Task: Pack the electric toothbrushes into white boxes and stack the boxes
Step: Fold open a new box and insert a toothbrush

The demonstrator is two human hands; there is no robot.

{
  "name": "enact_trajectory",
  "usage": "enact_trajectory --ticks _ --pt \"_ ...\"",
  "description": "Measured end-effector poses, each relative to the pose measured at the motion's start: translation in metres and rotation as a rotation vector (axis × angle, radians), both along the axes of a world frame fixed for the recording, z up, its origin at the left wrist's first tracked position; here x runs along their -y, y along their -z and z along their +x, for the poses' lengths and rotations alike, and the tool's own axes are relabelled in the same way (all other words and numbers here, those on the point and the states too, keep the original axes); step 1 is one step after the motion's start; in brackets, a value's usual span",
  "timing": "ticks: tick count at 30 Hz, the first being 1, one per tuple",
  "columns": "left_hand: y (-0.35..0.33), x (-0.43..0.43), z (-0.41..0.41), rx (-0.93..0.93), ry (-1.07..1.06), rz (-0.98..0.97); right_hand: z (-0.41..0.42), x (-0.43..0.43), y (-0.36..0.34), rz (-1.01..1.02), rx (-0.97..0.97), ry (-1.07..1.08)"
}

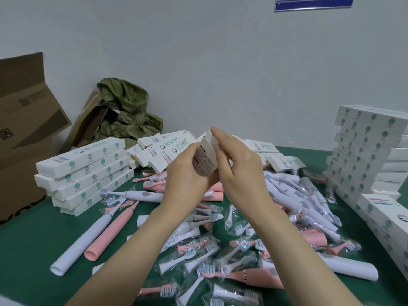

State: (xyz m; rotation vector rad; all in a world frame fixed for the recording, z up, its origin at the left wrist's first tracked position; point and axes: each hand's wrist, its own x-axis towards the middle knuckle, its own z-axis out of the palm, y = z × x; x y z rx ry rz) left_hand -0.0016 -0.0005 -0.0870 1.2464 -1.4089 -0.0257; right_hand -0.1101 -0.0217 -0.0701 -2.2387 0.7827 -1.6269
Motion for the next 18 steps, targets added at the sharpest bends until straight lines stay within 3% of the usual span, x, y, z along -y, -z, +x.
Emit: enact_trajectory --ticks 4,8,11,13,16,18 --pt "-0.002 -0.001 0.003 0.024 -0.018 -0.036 0.001 0.002 0.002 -0.061 -0.055 0.028" --pt "0.001 0.001 0.004 0.006 -0.053 -0.045 0.008 -0.001 0.012 -0.091 -0.237 0.059" --pt "0.004 -0.001 0.008 -0.041 -0.027 -0.025 0.008 -0.002 0.016 -0.103 -0.275 -0.023" --pt "0.005 -0.008 0.01 -0.085 0.036 -0.051 0.004 -0.002 0.016 -0.016 -0.077 -0.156" --pt "0.0 -0.015 0.016 -0.181 0.211 -0.208 -0.006 0.003 0.019 0.296 0.419 -0.208" --pt "-0.003 -0.015 0.022 -0.288 0.394 -0.304 -0.014 0.011 0.025 0.528 0.397 -0.036"
